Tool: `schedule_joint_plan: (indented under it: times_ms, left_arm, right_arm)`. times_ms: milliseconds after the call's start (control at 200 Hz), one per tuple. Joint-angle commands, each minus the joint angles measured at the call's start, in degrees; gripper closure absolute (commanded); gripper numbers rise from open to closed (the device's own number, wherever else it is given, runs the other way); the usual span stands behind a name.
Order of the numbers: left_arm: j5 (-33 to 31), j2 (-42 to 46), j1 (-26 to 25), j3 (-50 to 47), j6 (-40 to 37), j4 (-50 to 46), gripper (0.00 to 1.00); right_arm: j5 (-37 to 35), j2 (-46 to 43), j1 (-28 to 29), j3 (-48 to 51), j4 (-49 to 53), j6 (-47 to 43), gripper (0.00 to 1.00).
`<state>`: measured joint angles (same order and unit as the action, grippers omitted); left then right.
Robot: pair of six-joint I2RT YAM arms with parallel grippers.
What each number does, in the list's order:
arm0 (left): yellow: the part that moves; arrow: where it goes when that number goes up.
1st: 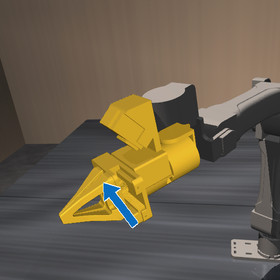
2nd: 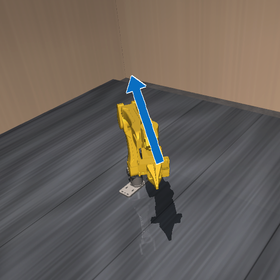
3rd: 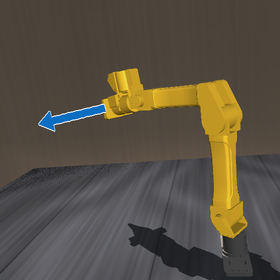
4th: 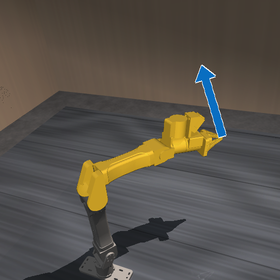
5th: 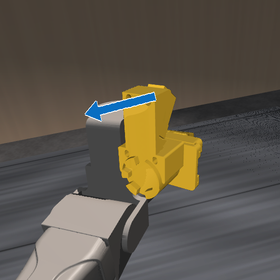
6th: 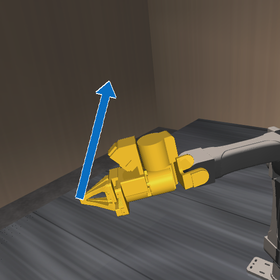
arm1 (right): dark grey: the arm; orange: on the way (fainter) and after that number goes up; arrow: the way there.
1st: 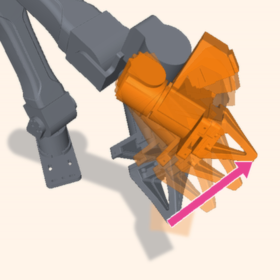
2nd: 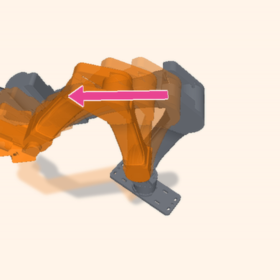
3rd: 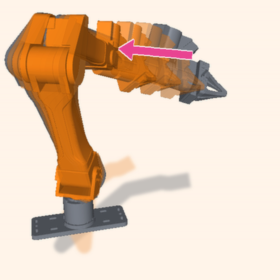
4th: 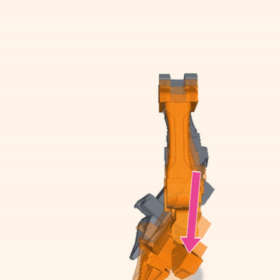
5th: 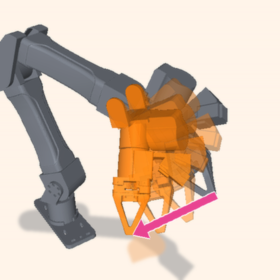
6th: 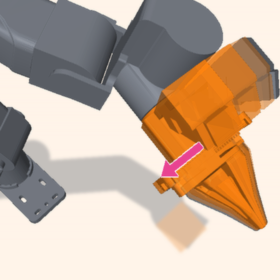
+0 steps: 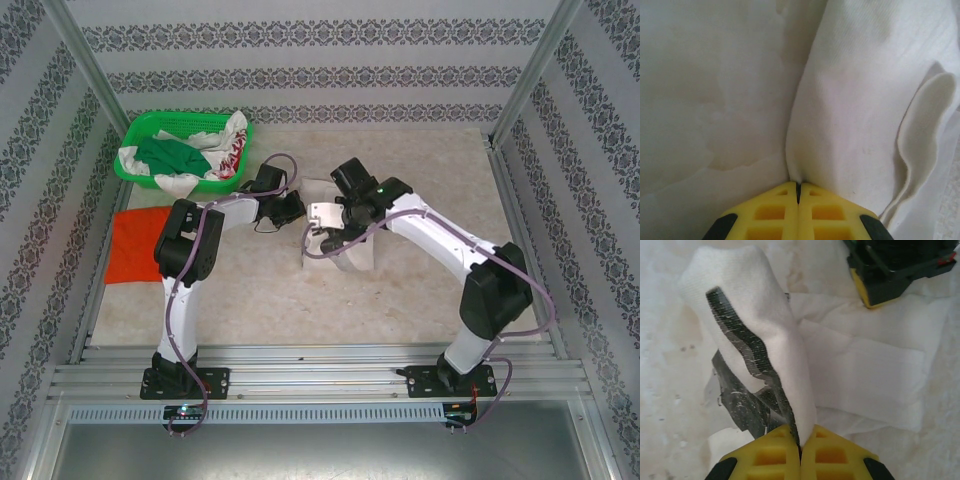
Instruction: Fold and stack the t-shirts
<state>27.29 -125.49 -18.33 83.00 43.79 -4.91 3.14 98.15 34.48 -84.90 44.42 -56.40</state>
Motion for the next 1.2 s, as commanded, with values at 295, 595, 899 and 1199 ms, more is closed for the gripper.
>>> schedule_joint_plan:
  times_ms: [295,595,899,1199]
  left_arm:
    - [2.01,-3.87,2.59,-1.02,-1.43,-9.33,1.0]
    - [3.8,-5.54,3.52,0.04,-2.8,-9.77,1.0]
    - [3.29,-5.92,3.53,0.63,-3.73,-10.56,1.0]
    - [3.03,-5.84,3.52,0.73,-4.16,-10.56,1.0]
  right_arm:
    - [-5.02,13.18,-3.61,-16.29,-4.46,-5.98,1.0]
    - [-8.62,20.37,-3.81,-23.37,-7.58,-6.77,1.0]
    - [-11.26,26.06,-4.95,-28.72,-9.57,-5.91,1.0]
    - [-12.48,31.37,-5.48,-32.95,-8.96,-6.26,1.0]
